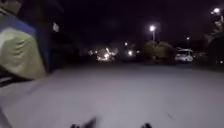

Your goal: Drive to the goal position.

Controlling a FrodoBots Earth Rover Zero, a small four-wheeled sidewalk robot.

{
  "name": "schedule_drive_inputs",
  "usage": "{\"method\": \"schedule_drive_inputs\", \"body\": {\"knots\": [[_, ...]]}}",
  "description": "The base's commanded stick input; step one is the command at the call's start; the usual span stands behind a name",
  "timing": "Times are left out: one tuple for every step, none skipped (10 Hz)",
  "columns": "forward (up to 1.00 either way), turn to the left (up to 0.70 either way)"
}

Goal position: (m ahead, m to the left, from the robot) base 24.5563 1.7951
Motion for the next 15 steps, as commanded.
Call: {"method": "schedule_drive_inputs", "body": {"knots": [[0.7, 0.16], [0.7, 0.0], [0.7, 0.0], [0.7, 0.0], [0.7, 0.0], [0.7, 0.0], [0.7, 0.0], [0.7, 0.0], [0.75, 0.0], [0.85, 0.0], [0.85, 0.0], [0.85, 0.0], [0.85, 0.0], [0.85, 0.0], [0.85, 0.0]]}}
